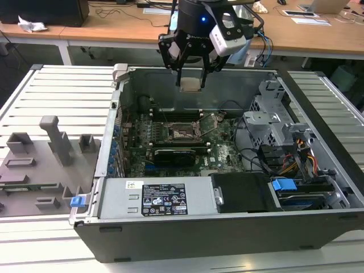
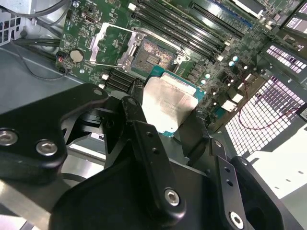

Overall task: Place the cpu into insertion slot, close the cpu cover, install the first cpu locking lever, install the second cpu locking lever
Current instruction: 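Place the cpu into insertion slot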

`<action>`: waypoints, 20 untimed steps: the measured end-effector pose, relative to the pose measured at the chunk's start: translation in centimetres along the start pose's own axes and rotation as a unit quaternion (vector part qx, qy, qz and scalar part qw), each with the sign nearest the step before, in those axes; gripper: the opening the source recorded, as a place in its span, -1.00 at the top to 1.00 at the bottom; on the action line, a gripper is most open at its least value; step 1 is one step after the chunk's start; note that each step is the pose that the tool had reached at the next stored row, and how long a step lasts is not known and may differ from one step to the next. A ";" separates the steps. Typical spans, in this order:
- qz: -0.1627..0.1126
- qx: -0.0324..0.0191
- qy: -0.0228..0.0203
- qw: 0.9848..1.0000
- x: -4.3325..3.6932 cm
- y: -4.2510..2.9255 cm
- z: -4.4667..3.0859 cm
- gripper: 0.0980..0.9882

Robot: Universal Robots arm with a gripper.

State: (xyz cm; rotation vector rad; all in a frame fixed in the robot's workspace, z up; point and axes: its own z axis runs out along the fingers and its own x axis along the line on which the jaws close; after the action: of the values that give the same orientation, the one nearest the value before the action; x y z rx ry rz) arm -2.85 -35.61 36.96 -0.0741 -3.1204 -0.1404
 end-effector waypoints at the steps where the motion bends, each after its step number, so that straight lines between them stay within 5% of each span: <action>1: 0.000 0.000 0.000 1.000 0.02 0.00 0.00 0.00; 20: 0.025 0.000 -0.002 1.000 0.18 -0.01 0.01 0.00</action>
State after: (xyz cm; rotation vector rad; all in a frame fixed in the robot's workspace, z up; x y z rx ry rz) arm -3.02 -35.61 36.96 -0.1510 -3.1198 -0.1411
